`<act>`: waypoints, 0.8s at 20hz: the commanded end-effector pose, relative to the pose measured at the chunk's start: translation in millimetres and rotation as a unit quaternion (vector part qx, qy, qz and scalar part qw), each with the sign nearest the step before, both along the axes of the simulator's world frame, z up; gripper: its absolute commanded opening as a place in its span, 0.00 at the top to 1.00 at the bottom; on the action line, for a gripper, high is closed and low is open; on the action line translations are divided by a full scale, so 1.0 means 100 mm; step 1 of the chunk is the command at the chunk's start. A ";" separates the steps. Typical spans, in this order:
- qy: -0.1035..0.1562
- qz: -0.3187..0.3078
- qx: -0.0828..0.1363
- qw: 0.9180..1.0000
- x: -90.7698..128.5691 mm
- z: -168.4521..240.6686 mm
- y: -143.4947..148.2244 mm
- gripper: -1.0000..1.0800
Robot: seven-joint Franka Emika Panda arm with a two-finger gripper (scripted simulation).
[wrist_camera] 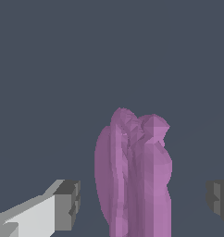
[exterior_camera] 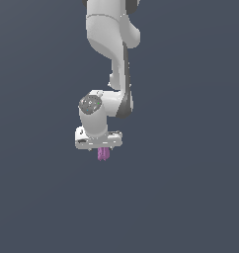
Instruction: Pick up the object and move it to a goal position.
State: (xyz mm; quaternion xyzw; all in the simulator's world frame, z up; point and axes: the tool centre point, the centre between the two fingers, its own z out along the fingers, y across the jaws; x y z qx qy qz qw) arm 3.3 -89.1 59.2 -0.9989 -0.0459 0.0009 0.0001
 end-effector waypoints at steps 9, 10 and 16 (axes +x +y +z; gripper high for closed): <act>-0.001 0.000 0.000 1.000 0.01 -0.02 0.00 1.00; -0.001 0.000 0.000 1.000 0.01 -0.02 0.00 1.00; -0.002 0.000 0.000 1.000 0.03 0.05 0.00 1.00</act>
